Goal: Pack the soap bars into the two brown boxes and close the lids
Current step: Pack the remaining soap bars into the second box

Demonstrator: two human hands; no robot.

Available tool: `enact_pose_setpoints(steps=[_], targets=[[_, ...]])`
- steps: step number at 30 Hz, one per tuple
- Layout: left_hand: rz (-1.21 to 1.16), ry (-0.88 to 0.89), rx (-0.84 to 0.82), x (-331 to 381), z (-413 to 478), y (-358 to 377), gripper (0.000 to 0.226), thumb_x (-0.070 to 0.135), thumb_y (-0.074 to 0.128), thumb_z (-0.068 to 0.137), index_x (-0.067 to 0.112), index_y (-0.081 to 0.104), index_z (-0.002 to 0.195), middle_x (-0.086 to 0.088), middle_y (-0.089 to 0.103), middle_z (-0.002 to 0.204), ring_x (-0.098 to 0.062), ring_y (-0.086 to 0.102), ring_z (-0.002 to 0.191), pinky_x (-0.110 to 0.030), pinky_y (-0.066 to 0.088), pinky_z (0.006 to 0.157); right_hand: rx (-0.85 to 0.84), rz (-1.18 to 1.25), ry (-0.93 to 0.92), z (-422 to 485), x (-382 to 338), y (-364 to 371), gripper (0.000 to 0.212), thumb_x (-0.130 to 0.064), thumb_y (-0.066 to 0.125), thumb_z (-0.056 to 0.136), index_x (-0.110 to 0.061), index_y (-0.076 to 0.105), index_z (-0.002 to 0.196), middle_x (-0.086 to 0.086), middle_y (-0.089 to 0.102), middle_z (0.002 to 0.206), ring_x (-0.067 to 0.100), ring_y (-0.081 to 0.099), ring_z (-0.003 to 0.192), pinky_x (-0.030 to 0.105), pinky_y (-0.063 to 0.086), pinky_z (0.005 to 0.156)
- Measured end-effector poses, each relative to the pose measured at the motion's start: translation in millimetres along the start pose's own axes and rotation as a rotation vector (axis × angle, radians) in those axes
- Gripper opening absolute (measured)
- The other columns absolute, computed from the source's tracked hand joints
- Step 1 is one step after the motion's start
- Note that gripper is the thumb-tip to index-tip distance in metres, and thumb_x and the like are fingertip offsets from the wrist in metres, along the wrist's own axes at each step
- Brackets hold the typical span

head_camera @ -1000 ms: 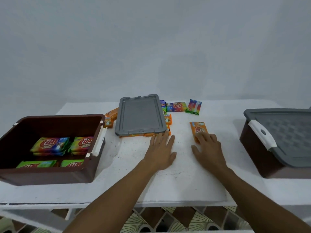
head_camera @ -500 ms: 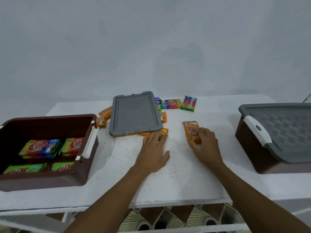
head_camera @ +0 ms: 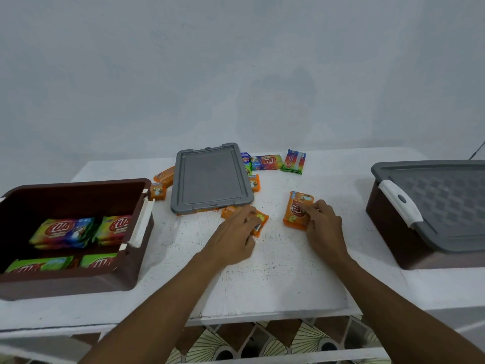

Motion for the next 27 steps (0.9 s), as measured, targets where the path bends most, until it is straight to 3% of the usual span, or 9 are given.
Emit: enact_pose_setpoints(steps=[5,10,13,16,18,22,25,27], targets=[[0.117,0.059,-0.048,-14,3,0,0.043,0.031,0.046,0.099,0.031,0.042,0.142,0.005,0.03,0.155,-0.021,0.014,0.145,-0.043,0.011,0.118,-0.047,-0.174,-0.02,0,1,-1,0.042,-0.014,0.056,0.096,-0.028,0.056,0.135,0.001,0.049,0.134,0.022,0.041,0.124,0.04,0.03,0.103],[0.178,0.086,-0.068,-12,6,-7,0.04,0.038,0.049,0.098,0.03,0.045,0.138,0.006,0.046,0.143,-0.016,0.035,0.138,-0.043,-0.001,0.12,-0.119,-0.247,-0.089,-3,2,-12,0.042,-0.017,0.054,0.097,-0.032,0.054,0.136,0.0,0.046,0.137,0.022,0.036,0.129,0.043,0.027,0.104],[0.237,0.104,-0.079,-4,1,-4,0.043,0.046,0.043,0.099,0.026,0.047,0.137,0.003,0.05,0.136,-0.017,0.043,0.13,-0.04,0.013,0.117,-0.159,-0.27,-0.139,-11,3,-17,0.04,-0.022,0.053,0.097,-0.032,0.053,0.136,0.0,0.042,0.146,0.022,0.031,0.137,0.046,0.024,0.109],[0.17,0.072,-0.021,3,7,-15,0.038,0.042,0.045,0.1,0.02,0.056,0.129,-0.002,0.06,0.124,-0.019,0.056,0.112,-0.033,0.042,0.097,-0.241,-0.251,-0.121,-13,1,-22,0.047,-0.038,0.058,0.094,-0.031,0.048,0.139,-0.003,0.03,0.156,0.019,0.021,0.145,0.048,0.018,0.116],[0.137,-0.019,-0.05,2,17,-27,0.034,0.039,0.054,0.097,0.02,0.058,0.125,-0.003,0.065,0.121,-0.021,0.063,0.104,-0.034,0.052,0.087,-0.333,-0.243,-0.094,-11,-2,-25,0.058,-0.048,0.062,0.089,-0.03,0.042,0.14,-0.006,0.027,0.158,0.017,0.02,0.146,0.049,0.016,0.118],[0.073,-0.204,-0.144,-6,22,-42,0.042,0.045,0.035,0.101,0.022,0.051,0.132,-0.005,0.064,0.125,-0.021,0.065,0.107,-0.037,0.054,0.087,-0.401,-0.181,-0.054,-5,-9,-32,0.062,-0.054,0.07,0.08,-0.032,0.042,0.131,-0.008,0.05,0.134,0.014,0.044,0.125,0.042,0.03,0.109],[0.019,-0.222,-0.153,-9,20,-48,0.045,0.047,0.028,0.102,0.022,0.051,0.133,-0.003,0.062,0.126,-0.018,0.063,0.107,-0.035,0.054,0.087,-0.433,-0.229,-0.026,-1,-16,-35,0.08,-0.061,0.072,0.073,-0.031,0.039,0.139,-0.005,0.047,0.133,0.015,0.043,0.121,0.041,0.036,0.104],[0.009,-0.191,-0.189,-10,18,-49,0.047,0.051,0.034,0.1,0.021,0.052,0.131,-0.002,0.061,0.127,-0.017,0.06,0.107,-0.035,0.053,0.088,-0.422,-0.218,-0.011,-2,-18,-34,0.082,-0.063,0.073,0.072,-0.027,0.043,0.139,-0.002,0.045,0.133,0.015,0.046,0.117,0.038,0.041,0.102]])
Point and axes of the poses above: each hand's wrist, its own z-axis towards the middle knuckle, its own y-axis out of the palm, x = y × z, the point moved 2 cm from there along z, towards the middle knuckle
